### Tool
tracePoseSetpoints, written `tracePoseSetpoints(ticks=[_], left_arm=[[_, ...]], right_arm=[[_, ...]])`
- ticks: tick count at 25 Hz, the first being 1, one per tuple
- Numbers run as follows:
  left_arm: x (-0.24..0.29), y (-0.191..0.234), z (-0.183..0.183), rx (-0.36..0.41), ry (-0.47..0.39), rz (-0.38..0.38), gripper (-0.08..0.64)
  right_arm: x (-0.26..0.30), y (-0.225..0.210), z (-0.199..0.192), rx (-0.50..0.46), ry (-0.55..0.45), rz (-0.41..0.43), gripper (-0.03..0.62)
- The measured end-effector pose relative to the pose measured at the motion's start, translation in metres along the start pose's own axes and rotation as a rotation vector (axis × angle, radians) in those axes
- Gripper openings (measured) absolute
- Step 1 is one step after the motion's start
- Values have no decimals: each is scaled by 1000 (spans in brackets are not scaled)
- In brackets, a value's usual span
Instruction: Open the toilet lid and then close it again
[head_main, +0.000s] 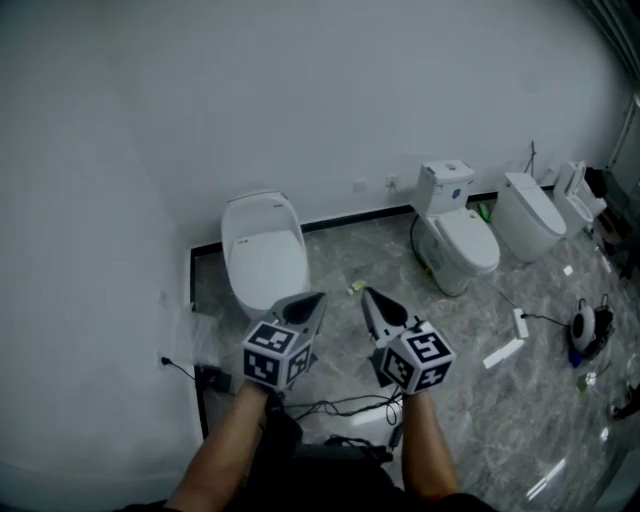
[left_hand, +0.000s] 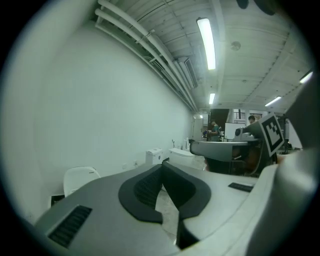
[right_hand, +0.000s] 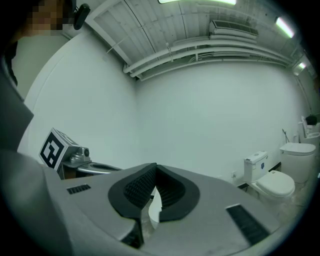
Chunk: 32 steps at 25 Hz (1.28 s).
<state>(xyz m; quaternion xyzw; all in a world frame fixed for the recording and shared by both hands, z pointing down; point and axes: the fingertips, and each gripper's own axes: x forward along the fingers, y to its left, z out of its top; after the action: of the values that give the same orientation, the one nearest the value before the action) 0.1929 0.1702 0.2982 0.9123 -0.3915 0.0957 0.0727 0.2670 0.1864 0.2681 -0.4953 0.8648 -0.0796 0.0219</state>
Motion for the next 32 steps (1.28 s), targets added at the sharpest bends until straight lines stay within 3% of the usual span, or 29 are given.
tracePoseSetpoints(ticks=[8, 16, 32], left_arm=[[-12, 68, -12, -44, 15, 78, 6], [-1, 147, -28, -76, 47, 116, 6], [29, 302, -65, -145, 127, 126, 6]], right_arm=[[65, 26, -13, 18, 45, 65, 11], [140, 30, -30, 49, 86, 76, 11], [287, 28, -63, 73, 186, 9, 11]])
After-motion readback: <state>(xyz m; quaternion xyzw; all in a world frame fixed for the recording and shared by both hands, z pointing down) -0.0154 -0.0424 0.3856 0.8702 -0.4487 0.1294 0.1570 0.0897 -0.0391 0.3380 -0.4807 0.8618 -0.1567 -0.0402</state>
